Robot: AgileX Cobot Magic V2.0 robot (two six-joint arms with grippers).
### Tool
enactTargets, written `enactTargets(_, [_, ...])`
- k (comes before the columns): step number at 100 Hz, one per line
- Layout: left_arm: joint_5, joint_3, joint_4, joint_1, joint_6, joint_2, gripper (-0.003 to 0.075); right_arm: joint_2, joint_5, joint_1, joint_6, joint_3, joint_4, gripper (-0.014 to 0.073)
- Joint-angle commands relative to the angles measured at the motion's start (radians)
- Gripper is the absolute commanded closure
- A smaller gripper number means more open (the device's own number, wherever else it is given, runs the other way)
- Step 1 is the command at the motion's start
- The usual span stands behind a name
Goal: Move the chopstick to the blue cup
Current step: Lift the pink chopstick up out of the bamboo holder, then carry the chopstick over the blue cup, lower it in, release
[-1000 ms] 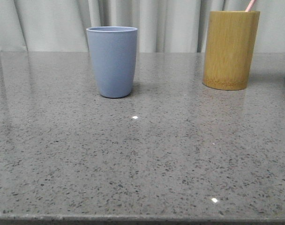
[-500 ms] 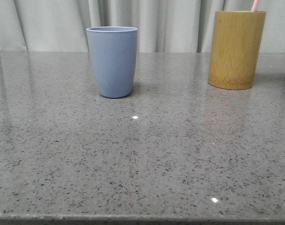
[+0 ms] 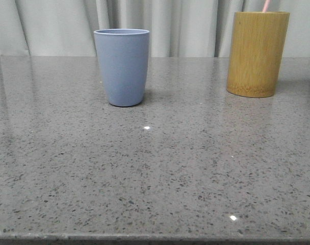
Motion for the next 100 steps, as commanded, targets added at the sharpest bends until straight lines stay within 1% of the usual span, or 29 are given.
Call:
enactTargets(1, [-0.062, -0.025, -0.002, 0.001, -0.012, -0.007, 0.0194, -0.053, -0.027, 0.027, 0.0, -0.093, -0.012, 0.0643])
enactTargets(9, [-0.062, -0.025, -0.002, 0.001, -0.012, -0.007, 0.0194, -0.053, 0.02, 0.072, 0.021, -0.149, -0.012, 0.0643])
enactTargets(17, [-0.062, -0.025, -0.002, 0.001, -0.012, -0.007, 0.0194, -0.05, 0.027, 0.126, 0.021, -0.176, -0.012, 0.0643])
enactTargets(41, [-0.059, -0.025, -0.002, 0.001, -0.012, -0.007, 0.0194, -0.016, -0.046, 0.312, 0.02, -0.18, -0.012, 0.0643])
enactTargets(53, [-0.059, -0.025, -0.002, 0.001, -0.012, -0.007, 0.0194, 0.029, -0.114, 0.374, 0.02, -0.18, -0.012, 0.0643])
enactTargets(72, [-0.056, -0.025, -0.002, 0.001, -0.012, -0.007, 0.0194, 0.113, -0.141, 0.425, 0.02, -0.18, -0.012, 0.0643])
enactTargets(100, [-0.056, -0.025, -0.002, 0.001, -0.012, -0.007, 0.0194, 0.233, -0.141, 0.45, 0.02, -0.18, -0.012, 0.0638])
